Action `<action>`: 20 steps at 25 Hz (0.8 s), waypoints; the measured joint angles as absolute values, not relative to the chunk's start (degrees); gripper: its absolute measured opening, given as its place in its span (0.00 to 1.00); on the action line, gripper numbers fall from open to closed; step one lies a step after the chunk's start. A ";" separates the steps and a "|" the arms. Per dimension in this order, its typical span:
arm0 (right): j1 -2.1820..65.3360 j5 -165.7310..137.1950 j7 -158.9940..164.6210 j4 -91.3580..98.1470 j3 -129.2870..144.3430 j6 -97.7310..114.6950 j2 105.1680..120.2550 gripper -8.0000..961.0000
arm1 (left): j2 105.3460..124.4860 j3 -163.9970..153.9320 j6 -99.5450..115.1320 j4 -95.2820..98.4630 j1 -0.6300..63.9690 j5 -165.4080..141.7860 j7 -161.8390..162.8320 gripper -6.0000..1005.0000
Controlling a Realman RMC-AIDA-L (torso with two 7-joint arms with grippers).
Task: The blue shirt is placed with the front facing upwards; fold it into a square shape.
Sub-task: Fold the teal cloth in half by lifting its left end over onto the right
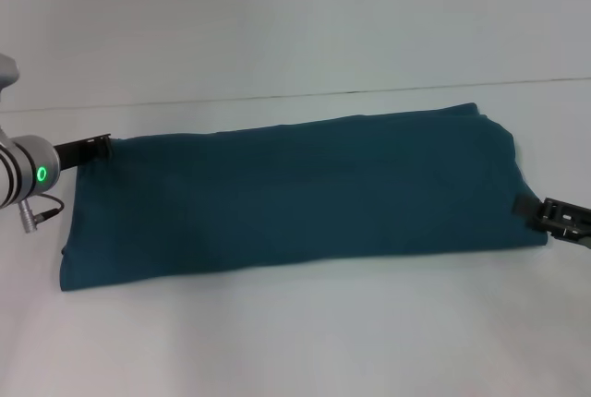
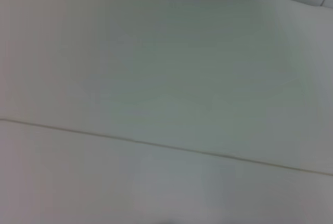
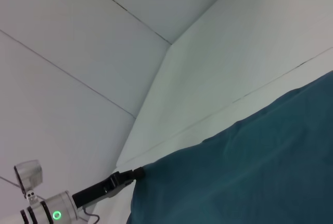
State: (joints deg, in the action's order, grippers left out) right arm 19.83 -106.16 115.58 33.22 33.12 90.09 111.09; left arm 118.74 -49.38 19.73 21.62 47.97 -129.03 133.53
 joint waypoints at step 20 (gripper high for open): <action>20.38 -107.16 115.35 33.22 32.63 90.59 111.11 0.95 | 120.33 -40.08 50.31 36.90 36.82 -124.25 146.37 0.51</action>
State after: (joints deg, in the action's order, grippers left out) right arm 20.38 -107.16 115.35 33.22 32.63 90.59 111.11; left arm 120.33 -40.08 50.31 36.90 36.81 -124.25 146.37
